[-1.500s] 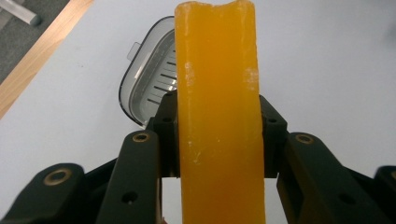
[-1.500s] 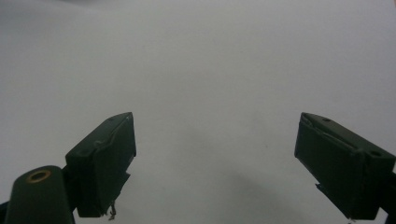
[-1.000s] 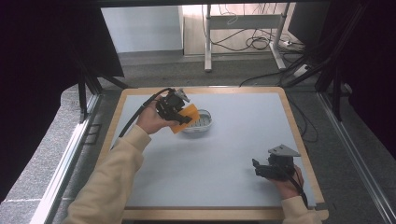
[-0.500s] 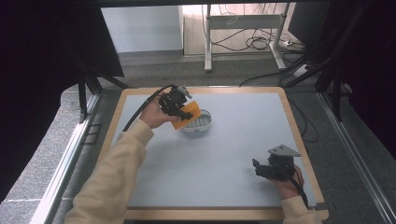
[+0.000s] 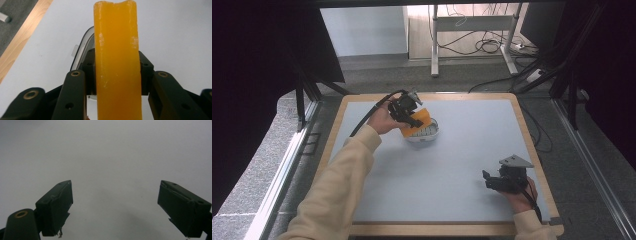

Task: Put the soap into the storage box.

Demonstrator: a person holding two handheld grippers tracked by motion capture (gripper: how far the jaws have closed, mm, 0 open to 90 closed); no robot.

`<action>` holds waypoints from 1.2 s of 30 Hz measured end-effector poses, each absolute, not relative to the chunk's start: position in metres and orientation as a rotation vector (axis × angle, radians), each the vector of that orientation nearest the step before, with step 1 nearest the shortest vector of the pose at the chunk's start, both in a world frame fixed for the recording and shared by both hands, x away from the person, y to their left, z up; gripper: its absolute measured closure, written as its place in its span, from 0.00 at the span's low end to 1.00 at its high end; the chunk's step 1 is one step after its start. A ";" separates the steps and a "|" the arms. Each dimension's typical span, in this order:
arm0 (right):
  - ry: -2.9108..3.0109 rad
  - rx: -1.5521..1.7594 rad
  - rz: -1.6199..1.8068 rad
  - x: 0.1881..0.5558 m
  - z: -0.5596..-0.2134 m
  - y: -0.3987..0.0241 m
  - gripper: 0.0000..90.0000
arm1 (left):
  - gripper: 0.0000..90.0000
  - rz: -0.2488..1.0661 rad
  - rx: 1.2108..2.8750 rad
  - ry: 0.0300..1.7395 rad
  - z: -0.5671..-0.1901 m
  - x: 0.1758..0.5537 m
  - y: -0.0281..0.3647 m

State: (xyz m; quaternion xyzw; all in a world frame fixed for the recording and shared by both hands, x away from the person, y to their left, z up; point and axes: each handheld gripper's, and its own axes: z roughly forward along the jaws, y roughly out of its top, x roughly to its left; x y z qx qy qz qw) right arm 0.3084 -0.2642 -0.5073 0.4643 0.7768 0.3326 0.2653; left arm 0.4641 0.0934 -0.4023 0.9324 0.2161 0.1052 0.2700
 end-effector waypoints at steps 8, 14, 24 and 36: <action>2.097 1.254 0.899 0.308 -0.507 -0.265 0.17 | 0.69 0.297 2.537 0.559 -0.403 0.473 0.083; 2.086 1.264 0.905 0.308 -0.507 -0.268 0.17 | 0.69 0.293 2.542 0.526 -0.404 0.479 0.081; 2.091 1.250 0.900 0.308 -0.508 -0.266 0.17 | 0.69 0.268 2.573 0.490 -0.413 0.490 0.080; 2.091 1.243 0.897 0.309 -0.509 -0.266 0.16 | 0.69 0.239 2.600 0.441 -0.419 0.500 0.075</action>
